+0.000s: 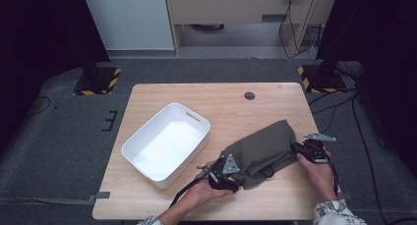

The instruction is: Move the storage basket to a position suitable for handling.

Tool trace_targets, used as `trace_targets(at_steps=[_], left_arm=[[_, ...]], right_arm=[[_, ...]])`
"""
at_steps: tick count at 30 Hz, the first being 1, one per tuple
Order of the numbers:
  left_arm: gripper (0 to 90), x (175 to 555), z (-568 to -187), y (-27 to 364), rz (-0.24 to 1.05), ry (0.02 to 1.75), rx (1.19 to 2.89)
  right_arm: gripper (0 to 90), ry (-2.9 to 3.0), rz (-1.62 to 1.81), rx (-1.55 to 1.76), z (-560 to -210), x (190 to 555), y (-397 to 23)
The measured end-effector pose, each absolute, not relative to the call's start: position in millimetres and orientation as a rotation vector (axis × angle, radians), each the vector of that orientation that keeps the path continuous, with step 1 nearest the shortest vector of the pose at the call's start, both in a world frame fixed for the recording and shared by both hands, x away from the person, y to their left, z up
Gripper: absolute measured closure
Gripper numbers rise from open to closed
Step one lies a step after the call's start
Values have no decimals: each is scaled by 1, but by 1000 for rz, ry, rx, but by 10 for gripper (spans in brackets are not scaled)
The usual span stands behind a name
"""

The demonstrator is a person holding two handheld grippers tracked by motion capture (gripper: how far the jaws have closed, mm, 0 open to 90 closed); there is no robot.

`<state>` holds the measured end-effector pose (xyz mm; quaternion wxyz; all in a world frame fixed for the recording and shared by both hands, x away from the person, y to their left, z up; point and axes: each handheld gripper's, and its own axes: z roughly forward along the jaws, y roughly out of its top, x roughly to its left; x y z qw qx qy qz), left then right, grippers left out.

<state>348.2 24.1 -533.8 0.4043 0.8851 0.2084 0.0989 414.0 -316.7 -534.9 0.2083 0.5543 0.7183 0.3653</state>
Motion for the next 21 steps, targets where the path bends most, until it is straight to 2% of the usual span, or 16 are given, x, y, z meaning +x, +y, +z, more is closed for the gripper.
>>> trace_targets(at_steps=[1, 2, 3, 6, 10, 21], left_arm=[[487, 348, -534, 24, 250, 526, 2235], [487, 348, -534, 25, 253, 530, 2226], [566, 349, -534, 25, 262, 532, 2222], [687, 349, -534, 24, 280, 516, 2225], [793, 350, -534, 24, 281, 515, 2220], [834, 351, -531, 26, 267, 546, 2195]], right_arm=[[781, 1999, 1017, 1543, -535, 414, -317], [782, 2002, 1015, 1539, -535, 414, -317], [785, 2001, 1013, 1546, -535, 415, -316], [793, 2007, 1007, 1536, -534, 416, -315], [824, 2026, 993, 1512, -533, 416, -313], [845, 2036, 985, 1486, -528, 418, -314]])
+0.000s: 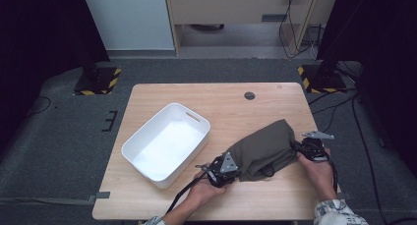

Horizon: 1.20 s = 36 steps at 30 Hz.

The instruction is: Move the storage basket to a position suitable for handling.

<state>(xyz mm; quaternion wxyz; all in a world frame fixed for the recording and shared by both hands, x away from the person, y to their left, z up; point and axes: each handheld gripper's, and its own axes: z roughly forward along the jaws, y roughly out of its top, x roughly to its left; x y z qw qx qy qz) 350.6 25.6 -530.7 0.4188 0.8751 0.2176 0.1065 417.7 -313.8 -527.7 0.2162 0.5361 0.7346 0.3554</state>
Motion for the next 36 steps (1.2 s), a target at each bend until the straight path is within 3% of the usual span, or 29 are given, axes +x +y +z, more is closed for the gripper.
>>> trace_targets(at_steps=[22, 36], left_arm=[[838, 365, -531, 27, 221, 618, 2162], [857, 372, -494, 33, 264, 617, 2089]], right_arm=[[848, 2020, 996, 1493, -524, 425, -318], [855, 2008, 1030, 1451, -505, 426, -319]])
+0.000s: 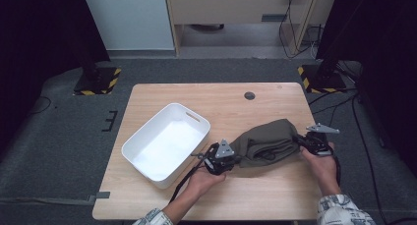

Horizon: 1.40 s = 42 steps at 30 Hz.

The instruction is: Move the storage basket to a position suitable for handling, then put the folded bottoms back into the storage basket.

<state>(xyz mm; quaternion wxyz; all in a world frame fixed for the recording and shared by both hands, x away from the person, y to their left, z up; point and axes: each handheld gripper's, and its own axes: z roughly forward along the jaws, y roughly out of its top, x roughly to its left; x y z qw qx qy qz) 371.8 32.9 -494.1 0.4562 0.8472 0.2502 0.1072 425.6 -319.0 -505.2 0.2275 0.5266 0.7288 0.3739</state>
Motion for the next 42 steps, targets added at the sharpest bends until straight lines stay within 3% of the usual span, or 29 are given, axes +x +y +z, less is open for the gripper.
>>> trace_targets(at_steps=[12, 24, 30, 35, 42], left_arm=[[860, 375, -478, 33, 289, 604, 2073], [844, 364, -509, 18, 280, 593, 2173], [491, 355, -498, 27, 288, 606, 2107], [464, 361, -488, 38, 322, 624, 2075], [381, 379, -508, 31, 386, 695, 2167]], right_arm=[[856, 1993, 1047, 1442, -490, 429, -321], [856, 2008, 1013, 1483, -505, 429, -325], [853, 2017, 977, 1485, -513, 429, -329], [841, 2011, 987, 1499, -516, 429, -332], [681, 1929, 1023, 1530, -509, 428, -336]])
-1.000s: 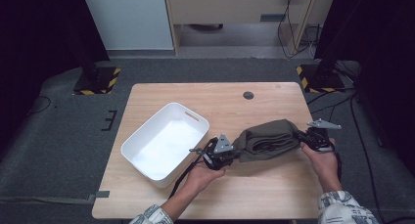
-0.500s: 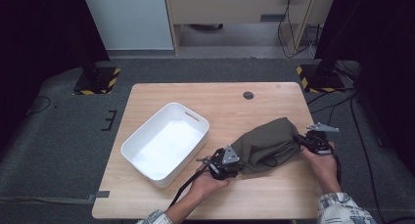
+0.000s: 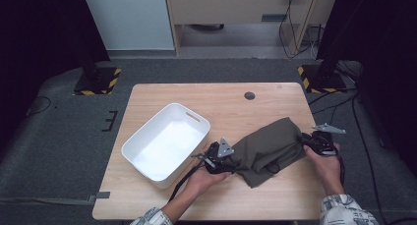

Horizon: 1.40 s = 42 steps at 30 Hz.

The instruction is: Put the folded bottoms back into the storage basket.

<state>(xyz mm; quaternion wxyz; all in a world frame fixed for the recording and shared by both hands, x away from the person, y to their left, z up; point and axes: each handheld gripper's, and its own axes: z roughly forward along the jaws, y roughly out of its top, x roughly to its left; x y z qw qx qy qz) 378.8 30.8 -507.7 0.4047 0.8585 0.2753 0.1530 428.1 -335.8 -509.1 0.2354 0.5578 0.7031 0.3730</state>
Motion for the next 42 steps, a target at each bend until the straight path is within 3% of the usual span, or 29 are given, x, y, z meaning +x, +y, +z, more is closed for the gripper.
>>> trace_targets(at_steps=[1, 3, 5, 8, 16, 19, 20, 21, 22, 23, 25, 29, 33, 42], left_arm=[[366, 381, -512, 30, 392, 711, 2183], [361, 383, -518, 30, 384, 741, 2178], [300, 385, -523, 29, 388, 755, 2204], [269, 388, -530, 28, 365, 773, 2228], [186, 393, -533, 29, 326, 831, 2217], [186, 393, -533, 29, 325, 822, 2213], [217, 392, -533, 29, 319, 812, 2212], [289, 391, -533, 28, 311, 798, 2214], [289, 390, -532, 28, 308, 793, 2215], [392, 389, -531, 27, 294, 776, 2214], [435, 387, -531, 27, 284, 759, 2213], [659, 385, -530, 26, 264, 740, 2212], [810, 384, -528, 27, 242, 743, 2208], [844, 380, -506, 35, 254, 732, 2178]], right_arm=[[591, 1908, 1026, 1561, -510, 430, -337], [570, 1912, 1023, 1566, -511, 431, -338], [467, 1944, 1008, 1590, -516, 433, -338], [401, 1937, 1003, 1619, -518, 434, -339], [334, 1964, 962, 1649, -530, 436, -343], [359, 1963, 965, 1621, -533, 437, -341], [392, 1962, 967, 1622, -533, 437, -340], [514, 2000, 976, 1583, -532, 436, -337], [514, 2000, 976, 1583, -532, 436, -337], [634, 2032, 970, 1564, -531, 436, -334], [675, 2047, 975, 1558, -531, 437, -333], [813, 2083, 998, 1563, -530, 439, -330], [851, 2092, 991, 1538, -529, 440, -327], [862, 2086, 984, 1449, -516, 434, -325]])
